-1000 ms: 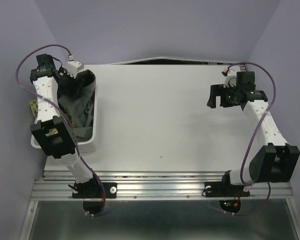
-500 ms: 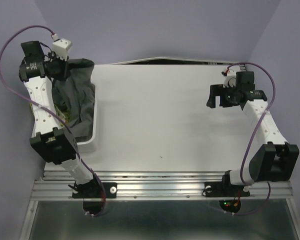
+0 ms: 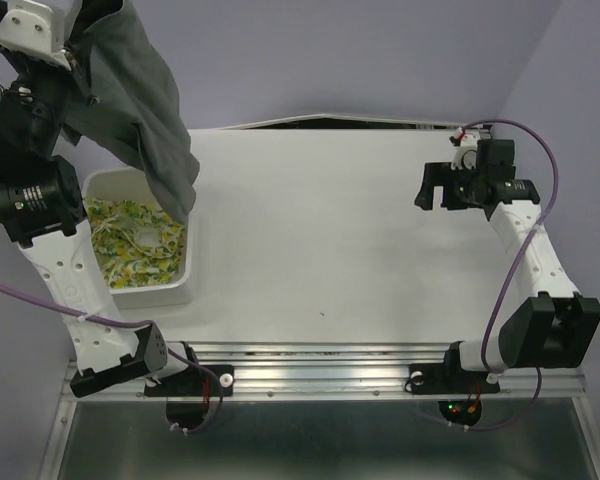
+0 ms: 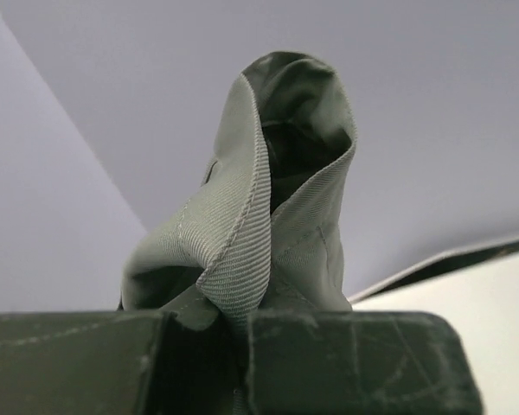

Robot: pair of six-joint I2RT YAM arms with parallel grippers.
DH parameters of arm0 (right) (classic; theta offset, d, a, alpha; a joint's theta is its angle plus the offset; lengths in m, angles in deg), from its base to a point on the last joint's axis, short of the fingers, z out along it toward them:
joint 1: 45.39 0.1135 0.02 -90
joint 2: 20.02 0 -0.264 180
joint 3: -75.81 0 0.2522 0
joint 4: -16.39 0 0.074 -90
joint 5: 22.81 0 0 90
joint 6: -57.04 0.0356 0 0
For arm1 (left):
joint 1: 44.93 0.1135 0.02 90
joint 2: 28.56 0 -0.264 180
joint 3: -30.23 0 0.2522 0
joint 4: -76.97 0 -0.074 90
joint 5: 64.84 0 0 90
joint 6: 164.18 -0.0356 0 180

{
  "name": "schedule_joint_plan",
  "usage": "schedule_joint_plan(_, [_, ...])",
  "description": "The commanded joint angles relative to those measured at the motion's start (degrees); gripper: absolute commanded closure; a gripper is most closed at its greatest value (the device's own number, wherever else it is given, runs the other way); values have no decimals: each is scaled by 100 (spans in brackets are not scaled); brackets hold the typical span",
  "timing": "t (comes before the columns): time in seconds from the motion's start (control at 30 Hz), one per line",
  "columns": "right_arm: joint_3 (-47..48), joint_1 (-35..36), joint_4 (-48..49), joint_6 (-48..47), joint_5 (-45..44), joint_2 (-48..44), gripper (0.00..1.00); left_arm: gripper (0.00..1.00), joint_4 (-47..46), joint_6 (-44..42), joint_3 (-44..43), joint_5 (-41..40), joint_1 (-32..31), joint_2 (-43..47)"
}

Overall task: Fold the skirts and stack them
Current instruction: Move the skirt to the center of the board

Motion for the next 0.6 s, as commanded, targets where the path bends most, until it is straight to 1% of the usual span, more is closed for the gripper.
schedule_joint_plan(0.0, [536,-46,411,255,-214,-140,0,100,-1555,1250,-642,565,-361,-618])
schedule_joint_plan(0.03, [615,-98,402,429,-205,-105,0,100,-1512,1278,-907,566,-545,-794])
schedule_joint_plan(0.07, [685,-99,402,456,-187,-78,0,100,-1442,1270,-1180,548,-965,-961])
schedule_joint_plan(0.13, [878,-256,402,492,-187,18,0,100,-1397,1252,-1646,478,-1397,-1365])
schedule_joint_plan(0.17, [932,-309,402,501,-187,45,0,100,-1397,1217,-1674,452,-1600,-1454])
schedule_joint_plan(0.2, [993,-310,393,509,-196,80,0,100,-1389,1147,-1596,425,-2037,-1560])
schedule_joint_plan(0.27, [1143,-546,393,466,-152,98,0,100,-1397,866,-1395,416,-2417,-1613])
schedule_joint_plan(0.3, [1204,-643,385,439,-117,124,0,100,-1389,761,-1124,434,-2758,-1640])
schedule_joint_plan(0.37, [1362,-836,376,404,32,177,0,100,-1354,411,-815,381,-3059,-1657])
schedule_joint_plan(0.43, [1459,-1188,376,395,164,238,0,100,-1319,198,-473,250,-3410,-1753])
schedule_joint_plan(0.5, [1626,-1529,323,395,375,396,0,100,-1257,-56,-435,49,-3587,-2051])
schedule_joint_plan(0.57, [1723,-1602,244,334,576,554,0,100,-1187,-119,-567,-40,-3728,-2341])
